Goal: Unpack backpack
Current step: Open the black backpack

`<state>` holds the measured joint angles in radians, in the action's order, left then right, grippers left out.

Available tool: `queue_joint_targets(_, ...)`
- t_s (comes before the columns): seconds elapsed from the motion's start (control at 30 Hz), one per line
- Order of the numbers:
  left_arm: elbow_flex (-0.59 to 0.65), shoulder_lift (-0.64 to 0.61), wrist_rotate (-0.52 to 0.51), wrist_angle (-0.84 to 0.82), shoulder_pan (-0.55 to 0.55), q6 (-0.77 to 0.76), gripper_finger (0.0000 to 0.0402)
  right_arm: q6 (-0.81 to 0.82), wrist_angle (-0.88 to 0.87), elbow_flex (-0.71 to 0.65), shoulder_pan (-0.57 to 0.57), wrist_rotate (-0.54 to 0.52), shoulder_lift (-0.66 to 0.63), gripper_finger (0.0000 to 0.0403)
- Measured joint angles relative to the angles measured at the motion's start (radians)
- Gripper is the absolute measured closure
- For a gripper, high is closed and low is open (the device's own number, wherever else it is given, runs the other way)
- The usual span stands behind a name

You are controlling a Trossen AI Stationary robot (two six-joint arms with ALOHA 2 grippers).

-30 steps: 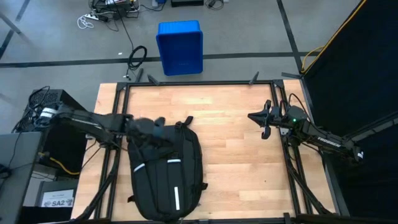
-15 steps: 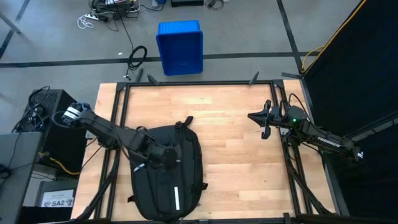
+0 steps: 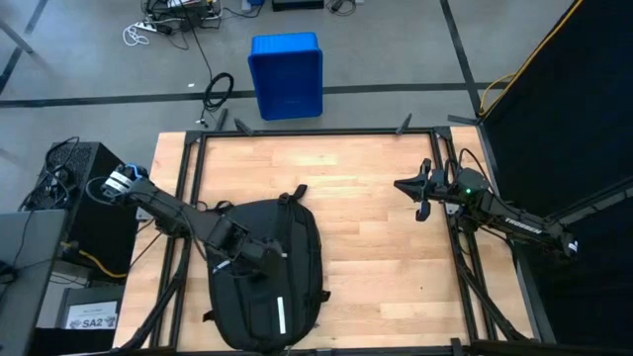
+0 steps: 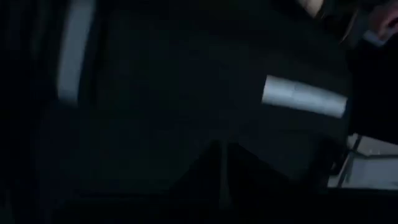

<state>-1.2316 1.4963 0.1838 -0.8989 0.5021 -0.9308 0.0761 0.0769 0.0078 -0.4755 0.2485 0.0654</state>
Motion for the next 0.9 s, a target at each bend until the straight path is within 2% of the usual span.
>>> queue_joint_targets(0.1,-0.006,0.000,0.004,-0.007,0.059,-0.092,0.0401,0.000,0.000,0.000,0.000,0.000,0.000,0.0397)
queue_joint_targets(0.27,-0.046,0.021,-0.128,0.039,0.163,-0.177,0.0401,0.000,0.000,0.000,0.000,0.000,0.000,0.0392)
queue_joint_targets(0.43,-0.124,0.083,-0.177,0.033,0.236,-0.247,0.0401,0.000,0.000,0.000,0.000,0.000,0.000,0.0392)
queue_joint_targets(0.6,-0.299,0.221,-0.186,-0.039,0.267,-0.247,0.0401,0.000,0.000,0.000,0.000,0.000,0.000,0.0397)
queue_joint_targets(0.77,-0.508,0.400,-0.184,-0.171,0.272,-0.176,0.0401,0.000,0.000,0.000,0.000,0.000,0.000,0.0397)
queue_joint_targets(0.9,-0.604,0.481,-0.144,-0.158,0.273,-0.176,0.0401,0.000,0.000,0.000,0.000,0.000,0.000,0.0392)
